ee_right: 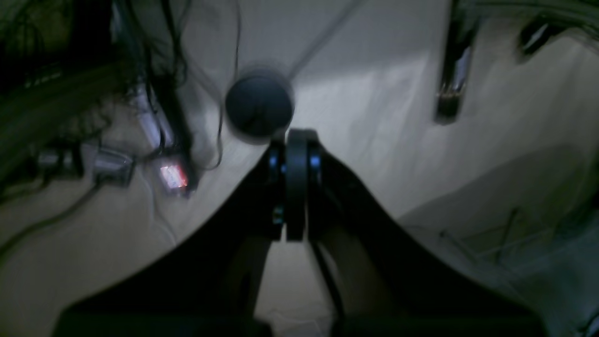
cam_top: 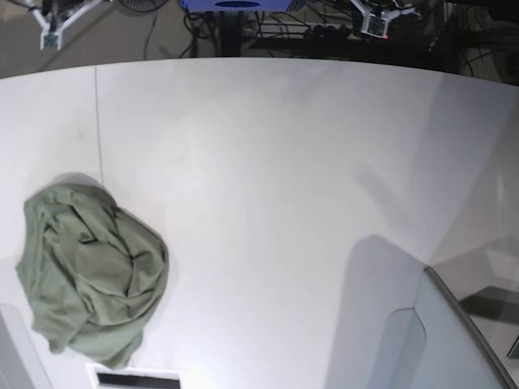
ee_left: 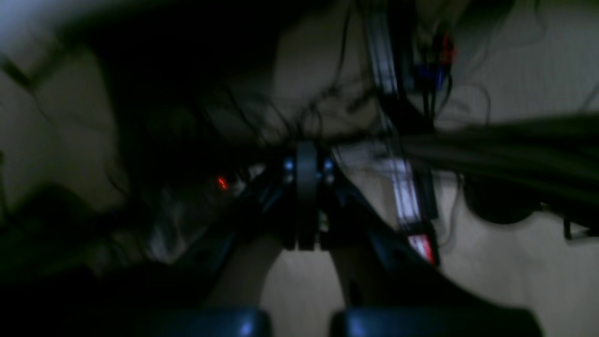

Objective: Layout the t-shirt on the table in an organized manner, then fold the t-shirt properly
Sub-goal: 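Move the right gripper down onto the crumpled green t-shirt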

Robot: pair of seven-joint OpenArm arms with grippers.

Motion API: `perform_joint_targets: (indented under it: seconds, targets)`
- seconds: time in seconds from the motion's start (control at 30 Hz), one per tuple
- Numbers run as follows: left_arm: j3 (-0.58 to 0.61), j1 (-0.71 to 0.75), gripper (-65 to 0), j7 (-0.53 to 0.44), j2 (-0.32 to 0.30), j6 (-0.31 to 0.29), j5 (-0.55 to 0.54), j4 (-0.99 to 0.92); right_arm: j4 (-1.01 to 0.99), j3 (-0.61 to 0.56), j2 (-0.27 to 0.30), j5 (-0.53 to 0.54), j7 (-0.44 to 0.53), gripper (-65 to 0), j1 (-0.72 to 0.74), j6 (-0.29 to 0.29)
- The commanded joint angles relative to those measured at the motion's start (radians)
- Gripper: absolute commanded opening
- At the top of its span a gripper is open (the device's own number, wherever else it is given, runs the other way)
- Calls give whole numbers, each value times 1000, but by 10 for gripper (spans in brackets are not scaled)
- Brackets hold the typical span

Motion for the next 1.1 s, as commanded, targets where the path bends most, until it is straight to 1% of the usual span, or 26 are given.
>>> perform_joint_targets:
  seconds: [0.0, 0.03, 0.13, 0.17, 0.2, 0.27, 0.3, 0.33, 0.37, 0.43, 0.5, 0.57, 0.6, 0.67, 0.73, 0.77, 0.83, 0.9, 0.93, 1.0, 1.07]
  targets:
    - [1, 30, -650, -17, -4, 1, -1, 70, 57, 9, 3, 3, 13, -650, -5, 4]
    - [-1, 41, -650, -16, -4, 1, -1, 133, 100, 37, 2, 6, 13, -650, 4, 7]
    - [-1, 41, -650, -16, -5, 1, -3, 264, 196, 90, -10, 6, 13, -650, 95, 10]
    - [4, 16, -650, -14, -4, 1, -3, 291, 216, 103, -15, 6, 13, -650, 135, 10]
    - [11, -15, -650, -13, -4, 1, -3, 311, 236, 110, -17, 6, 13, -650, 179, 22]
    - [13, -81, -650, 35, 1, 1, -3, 342, 253, 118, -17, 6, -3, -650, 273, 101]
    - [14, -127, -650, 87, 14, 1, -3, 357, 253, 124, -17, 6, -26, -650, 327, 153]
    - [14, -176, -650, 149, 31, 1, -3, 369, 248, 132, -17, 6, -52, -650, 393, 210]
    - [11, -226, -650, 233, 50, 1, -3, 377, 230, 152, -17, 6, -92, -650, 463, 274]
    - [13, -329, -650, 393, 67, 1, -3, 383, 156, 202, -17, 6, -179, -650, 624, 372]
    - [14, -403, -650, 485, 73, 1, -6, 379, 61, 278, -17, 6, -254, -650, 756, 434]
    - [7, -450, -650, 503, 87, 1, -46, 376, -45, 371, -17, 6, -303, -650, 884, 467]
    - [7, -473, -650, 506, 85, 1, -75, 374, -108, 411, -10, 6, -312, -650, 937, 484]
    - [16, -516, -650, 508, 79, 1, -121, 357, -215, 457, 13, 3, -309, -648, 1019, 512]
    - [28, -565, -650, 508, 80, 1, -156, 319, -342, 462, 49, 4, -306, -648, 1080, 524]
    - [43, -595, -650, 509, 80, 1, -172, 287, -416, 460, 69, 4, -296, -648, 1118, 524]
    - [94, -650, -650, 508, 82, 1, -178, 233, -554, 460, 106, 1, -242, -648, 1171, 524]
    - [171, -716, -650, 503, 88, 1, -175, 171, -691, 460, 154, 0, -173, -648, 1206, 524]
    - [217, -754, -632, 501, 88, 1, -178, 136, -740, 459, 171, 0, -148, -648, 1217, 524]
    - [307, -837, -615, 482, 99, 1, -184, 55, -784, 448, 188, 0, -125, -650, 1220, 524]
    - [399, -923, -615, 437, 137, 1, -184, -51, -786, 399, 191, 0, -122, -650, 1212, 526]
